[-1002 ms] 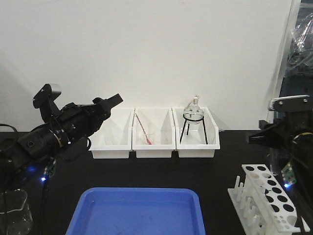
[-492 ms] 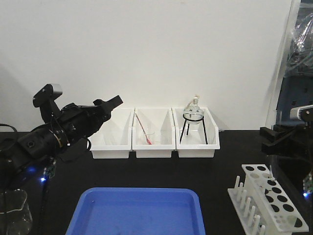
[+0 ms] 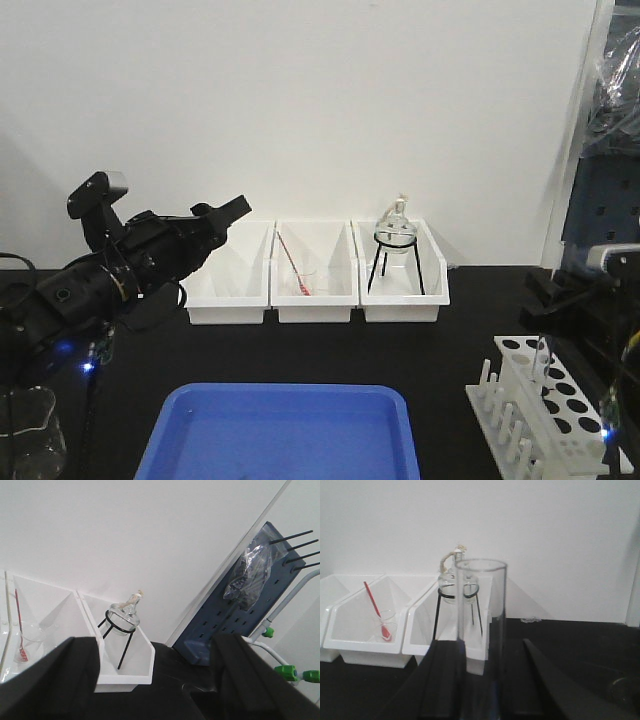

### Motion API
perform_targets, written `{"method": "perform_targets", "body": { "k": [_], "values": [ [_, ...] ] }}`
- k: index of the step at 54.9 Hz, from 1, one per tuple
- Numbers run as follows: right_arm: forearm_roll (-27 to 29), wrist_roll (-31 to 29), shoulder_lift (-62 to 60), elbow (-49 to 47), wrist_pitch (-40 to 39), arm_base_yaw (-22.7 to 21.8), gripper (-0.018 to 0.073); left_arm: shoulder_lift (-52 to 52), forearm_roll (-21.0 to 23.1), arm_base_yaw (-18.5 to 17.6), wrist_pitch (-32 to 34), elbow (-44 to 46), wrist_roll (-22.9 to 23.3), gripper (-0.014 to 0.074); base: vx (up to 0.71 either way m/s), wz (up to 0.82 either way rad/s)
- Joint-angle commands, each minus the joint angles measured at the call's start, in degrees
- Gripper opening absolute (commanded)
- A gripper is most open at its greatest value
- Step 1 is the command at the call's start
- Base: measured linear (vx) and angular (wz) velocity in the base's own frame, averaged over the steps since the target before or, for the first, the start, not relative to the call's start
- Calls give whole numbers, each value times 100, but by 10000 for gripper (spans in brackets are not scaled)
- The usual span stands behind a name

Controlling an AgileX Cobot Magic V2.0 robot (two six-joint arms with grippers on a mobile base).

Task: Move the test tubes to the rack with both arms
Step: 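Lower the tube with the right gripper into a rack hole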

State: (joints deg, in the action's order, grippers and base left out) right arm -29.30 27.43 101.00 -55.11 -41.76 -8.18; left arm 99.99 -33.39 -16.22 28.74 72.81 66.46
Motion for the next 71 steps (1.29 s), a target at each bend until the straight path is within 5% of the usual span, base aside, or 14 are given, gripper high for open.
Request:
{"method": "perform_targets", "body": {
  "k": [1,51,71],
  "values": [
    [683,-358,-279,86,-988,11,-11,-314,138,1,365,188,-42,584,0,0],
    [396,-643,359,124,-926,11,-11,-314,143,1,365,188,-43,584,0,0],
    [404,-763,1034,124,-2170,11,-11,-314,143,1,365,188,-43,584,0,0]
  ]
}}
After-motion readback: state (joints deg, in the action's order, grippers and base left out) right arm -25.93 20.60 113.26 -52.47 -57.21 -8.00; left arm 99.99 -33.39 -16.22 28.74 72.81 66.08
